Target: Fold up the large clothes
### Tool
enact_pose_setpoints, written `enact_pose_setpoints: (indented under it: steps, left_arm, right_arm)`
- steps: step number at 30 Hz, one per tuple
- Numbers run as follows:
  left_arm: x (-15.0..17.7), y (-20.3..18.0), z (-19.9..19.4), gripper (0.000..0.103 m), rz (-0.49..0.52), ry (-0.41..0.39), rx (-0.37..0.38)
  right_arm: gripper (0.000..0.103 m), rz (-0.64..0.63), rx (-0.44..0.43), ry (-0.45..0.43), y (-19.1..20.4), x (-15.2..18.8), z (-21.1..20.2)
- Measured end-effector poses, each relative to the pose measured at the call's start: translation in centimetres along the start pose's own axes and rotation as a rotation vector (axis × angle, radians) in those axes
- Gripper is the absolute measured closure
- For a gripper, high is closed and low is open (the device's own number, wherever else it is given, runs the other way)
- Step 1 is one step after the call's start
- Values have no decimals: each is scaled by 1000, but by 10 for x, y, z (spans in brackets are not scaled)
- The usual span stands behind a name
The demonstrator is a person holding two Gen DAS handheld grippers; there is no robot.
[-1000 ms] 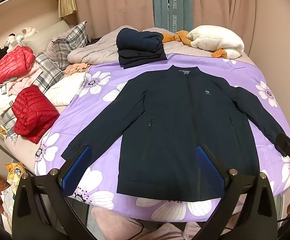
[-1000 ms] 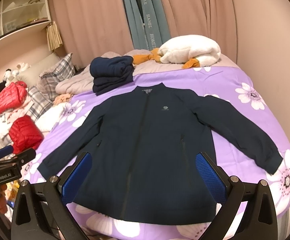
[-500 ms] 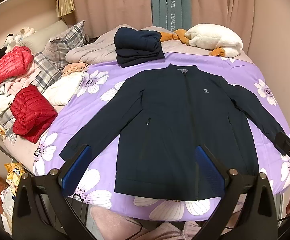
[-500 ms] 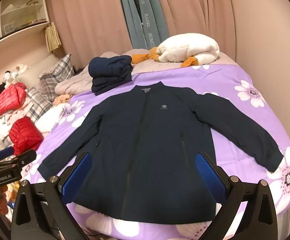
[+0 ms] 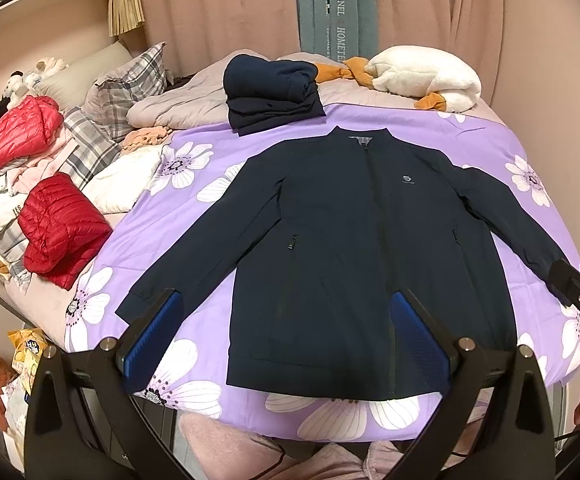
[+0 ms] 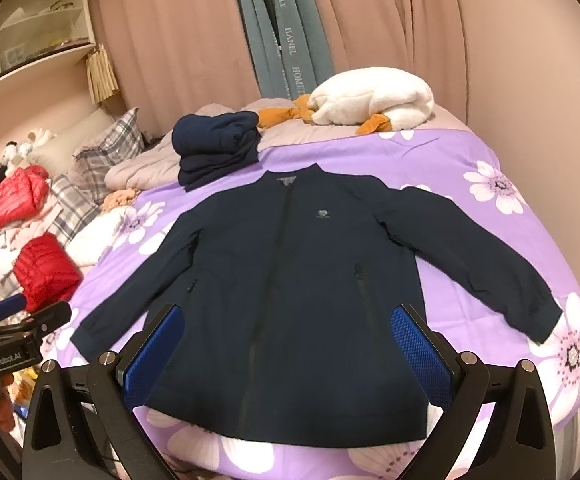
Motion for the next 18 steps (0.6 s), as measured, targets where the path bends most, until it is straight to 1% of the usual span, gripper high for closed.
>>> enact_pose_setpoints:
  steps: [18]
  left_arm:
    - [1,-3,2,0,-3,9,-3]
  right_arm:
    - [0,0,1,-1,-2,-3,0]
Point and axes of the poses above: each gripper's, at about its wrist camera, not at the fingertips, and z roughly the way its jaws point, y to its left, x to its underside, the point moved 4 cm from there along z, roughly the way its jaws point, and after that the axes turned 1 degree about y, right-handed, at the moved point
